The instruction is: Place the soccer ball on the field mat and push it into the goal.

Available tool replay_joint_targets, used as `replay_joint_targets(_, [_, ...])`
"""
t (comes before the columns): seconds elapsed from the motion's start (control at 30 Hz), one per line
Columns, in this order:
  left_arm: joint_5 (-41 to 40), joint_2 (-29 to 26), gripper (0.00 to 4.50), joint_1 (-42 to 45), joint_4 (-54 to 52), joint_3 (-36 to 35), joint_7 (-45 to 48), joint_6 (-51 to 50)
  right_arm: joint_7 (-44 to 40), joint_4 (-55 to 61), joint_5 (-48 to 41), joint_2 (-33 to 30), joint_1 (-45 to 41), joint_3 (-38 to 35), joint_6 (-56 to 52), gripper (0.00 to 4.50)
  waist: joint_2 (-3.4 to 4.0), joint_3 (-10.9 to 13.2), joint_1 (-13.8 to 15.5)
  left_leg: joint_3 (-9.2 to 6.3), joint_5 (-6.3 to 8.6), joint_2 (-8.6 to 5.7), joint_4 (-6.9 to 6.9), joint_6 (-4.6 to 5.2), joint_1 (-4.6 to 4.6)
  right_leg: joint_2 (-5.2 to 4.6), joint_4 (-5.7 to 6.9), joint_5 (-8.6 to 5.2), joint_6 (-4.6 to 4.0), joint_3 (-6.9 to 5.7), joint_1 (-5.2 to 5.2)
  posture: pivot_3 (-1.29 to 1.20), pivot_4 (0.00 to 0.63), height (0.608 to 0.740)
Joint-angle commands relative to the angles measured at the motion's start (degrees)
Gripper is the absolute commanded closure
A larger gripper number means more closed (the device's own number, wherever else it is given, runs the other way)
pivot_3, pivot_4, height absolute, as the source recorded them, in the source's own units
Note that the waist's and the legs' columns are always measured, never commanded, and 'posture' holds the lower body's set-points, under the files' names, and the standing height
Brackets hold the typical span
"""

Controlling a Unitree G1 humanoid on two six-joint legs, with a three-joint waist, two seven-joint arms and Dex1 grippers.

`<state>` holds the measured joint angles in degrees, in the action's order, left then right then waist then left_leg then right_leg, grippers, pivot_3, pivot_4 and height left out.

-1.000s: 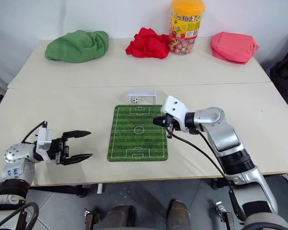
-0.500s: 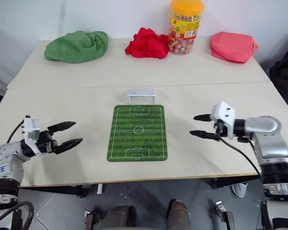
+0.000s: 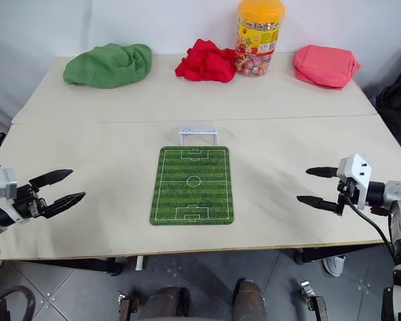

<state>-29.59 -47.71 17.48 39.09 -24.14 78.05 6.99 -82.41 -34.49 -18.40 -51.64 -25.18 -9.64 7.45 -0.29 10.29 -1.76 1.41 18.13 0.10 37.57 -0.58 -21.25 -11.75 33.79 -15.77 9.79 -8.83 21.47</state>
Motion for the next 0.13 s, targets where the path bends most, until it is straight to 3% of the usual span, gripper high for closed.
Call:
replay_joint_targets(0.03, [-0.27, -1.10, 0.00, 0.58, 0.72, -1.66, -0.28, 0.35, 0.07, 0.98, -1.40, -1.10, 0.73, -2.38, 0.27, 0.08, 0.00, 0.00, 0.09, 0.00, 0.00, 0.01, 0.00, 0.00, 0.00, 0.00, 0.00, 0.00, 0.00, 0.00, 0.00, 0.00, 0.150, 0.740])
replay_joint_targets(0.13, [-0.73, -0.52, 0.00, 0.41, -0.12, -1.45, 1.10, 0.52, 1.66, 1.31, -1.33, -0.78, 0.69, -2.65, -0.01, 0.08, 0.00, 0.00, 0.13, 0.00, 0.00, 0.01, 0.01, -0.01, -0.01, 0.00, 0.00, 0.00, 0.00, 0.00, 0.00, 0.00, 0.150, 0.740])
